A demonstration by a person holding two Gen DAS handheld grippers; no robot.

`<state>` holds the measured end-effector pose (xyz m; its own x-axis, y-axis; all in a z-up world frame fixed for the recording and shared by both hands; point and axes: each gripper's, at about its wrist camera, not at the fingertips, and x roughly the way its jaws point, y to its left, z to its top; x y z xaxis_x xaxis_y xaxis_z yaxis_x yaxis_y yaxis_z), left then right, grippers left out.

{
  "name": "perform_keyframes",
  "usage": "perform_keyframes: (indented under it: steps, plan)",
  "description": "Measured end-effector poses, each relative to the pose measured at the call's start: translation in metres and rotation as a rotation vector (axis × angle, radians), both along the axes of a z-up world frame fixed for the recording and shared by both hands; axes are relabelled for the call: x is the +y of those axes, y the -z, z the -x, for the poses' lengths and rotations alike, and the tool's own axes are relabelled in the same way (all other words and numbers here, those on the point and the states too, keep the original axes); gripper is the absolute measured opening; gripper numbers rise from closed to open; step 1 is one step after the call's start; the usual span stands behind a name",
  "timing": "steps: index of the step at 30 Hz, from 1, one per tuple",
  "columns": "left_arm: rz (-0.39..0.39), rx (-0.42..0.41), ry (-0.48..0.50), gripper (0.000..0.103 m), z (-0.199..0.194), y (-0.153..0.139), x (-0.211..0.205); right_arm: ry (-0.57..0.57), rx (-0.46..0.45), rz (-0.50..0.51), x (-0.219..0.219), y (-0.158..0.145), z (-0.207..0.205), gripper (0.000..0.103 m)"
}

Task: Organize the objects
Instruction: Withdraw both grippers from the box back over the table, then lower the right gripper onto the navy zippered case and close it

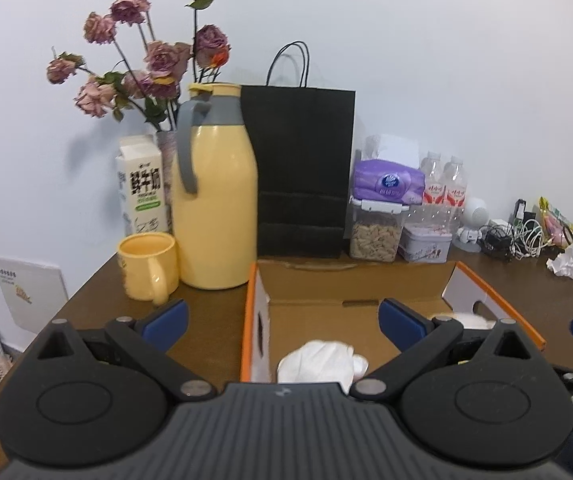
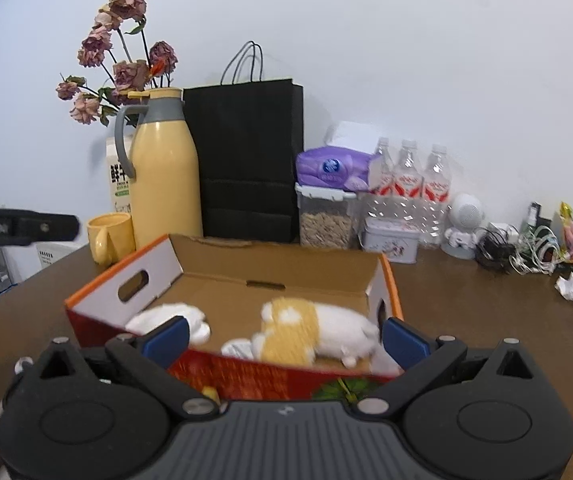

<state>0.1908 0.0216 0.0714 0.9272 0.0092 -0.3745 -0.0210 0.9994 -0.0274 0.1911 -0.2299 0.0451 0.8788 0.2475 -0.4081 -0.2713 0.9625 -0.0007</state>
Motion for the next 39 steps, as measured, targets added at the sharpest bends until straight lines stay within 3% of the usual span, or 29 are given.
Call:
perform_keyframes:
  steps: [23,35,39]
  plan:
    - [0.014,0.17,-0.101,0.103,0.079,0.053,0.051,0.015,0.195,0.09,-0.053,0.063,0.07,0.103]
    - [0.03,0.181,-0.121,0.103,0.086,0.059,0.058,-0.129,0.245,0.214,-0.039,0.072,0.027,0.103]
    - [0.038,0.187,-0.137,0.103,0.086,0.061,0.063,-0.188,0.295,0.171,-0.042,0.08,0.005,0.103]
